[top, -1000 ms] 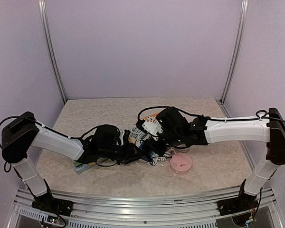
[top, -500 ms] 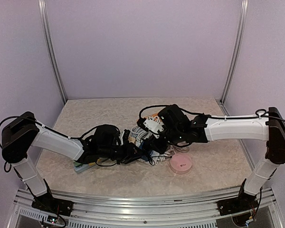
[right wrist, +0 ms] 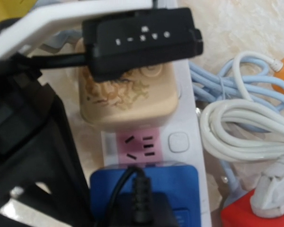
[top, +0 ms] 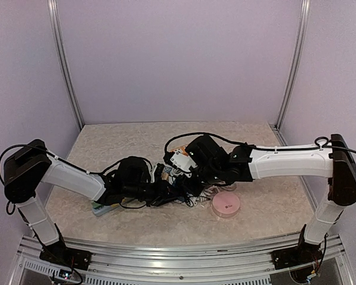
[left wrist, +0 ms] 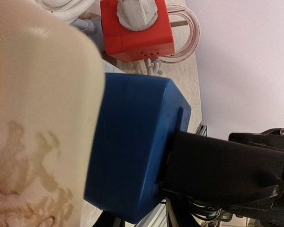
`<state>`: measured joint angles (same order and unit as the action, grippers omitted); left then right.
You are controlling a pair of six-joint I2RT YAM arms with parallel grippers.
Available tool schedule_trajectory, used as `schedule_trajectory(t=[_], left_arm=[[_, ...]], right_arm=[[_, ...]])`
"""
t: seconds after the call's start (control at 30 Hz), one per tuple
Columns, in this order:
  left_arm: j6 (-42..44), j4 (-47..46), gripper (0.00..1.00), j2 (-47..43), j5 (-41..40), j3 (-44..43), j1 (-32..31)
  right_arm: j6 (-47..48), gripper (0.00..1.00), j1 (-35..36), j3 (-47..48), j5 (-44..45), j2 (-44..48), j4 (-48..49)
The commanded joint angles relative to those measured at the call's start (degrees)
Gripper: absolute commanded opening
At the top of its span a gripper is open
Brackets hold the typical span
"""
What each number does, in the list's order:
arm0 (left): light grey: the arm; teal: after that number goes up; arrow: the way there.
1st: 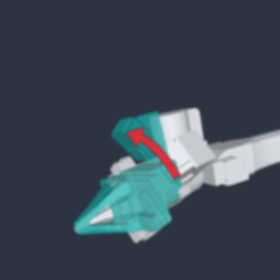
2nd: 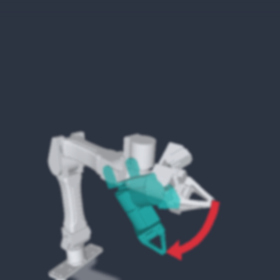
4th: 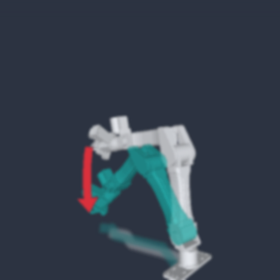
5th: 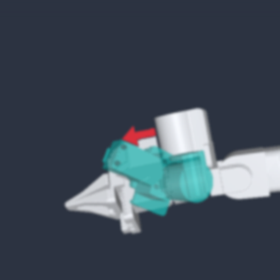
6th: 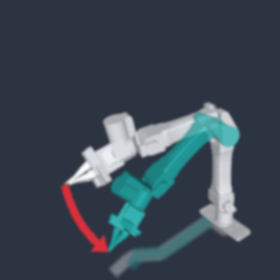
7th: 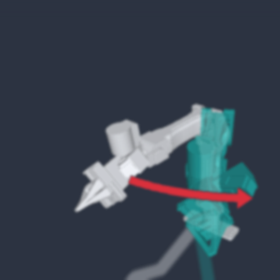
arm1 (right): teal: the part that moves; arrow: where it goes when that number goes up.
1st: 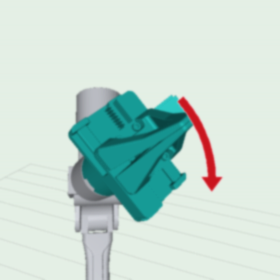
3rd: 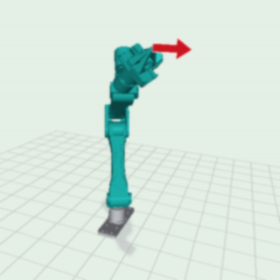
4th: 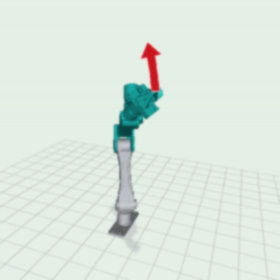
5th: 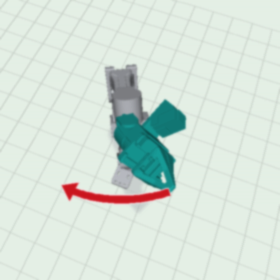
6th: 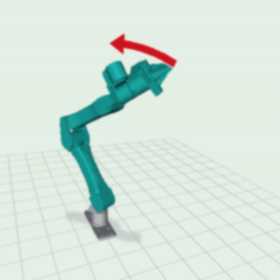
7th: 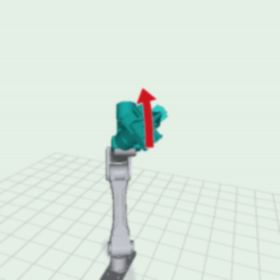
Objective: Pull the plug off the socket
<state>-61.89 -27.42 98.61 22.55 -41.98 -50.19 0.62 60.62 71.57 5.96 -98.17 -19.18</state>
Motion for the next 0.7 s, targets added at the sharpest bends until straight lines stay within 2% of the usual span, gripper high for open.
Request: schedule_trajectory(t=[0.0,0.33,0.67], left_arm=[[1.0,8.3,0.28,3.2,-3.6,2.3,0.9],[1.2,8.4,0.28,2.9,-3.3,2.8,1.7],[1.3,8.1,0.28,3.5,-2.6,2.8,2.0]], right_arm=[[0.8,0.00,3.4,1.3,1.4,-4.2,-4.6],[1.3,0.00,4.4,3.2,3.7,-5.1,-6.7],[-0.5,0.00,2.4,5.1,0.6,-4.8,-7.6]])
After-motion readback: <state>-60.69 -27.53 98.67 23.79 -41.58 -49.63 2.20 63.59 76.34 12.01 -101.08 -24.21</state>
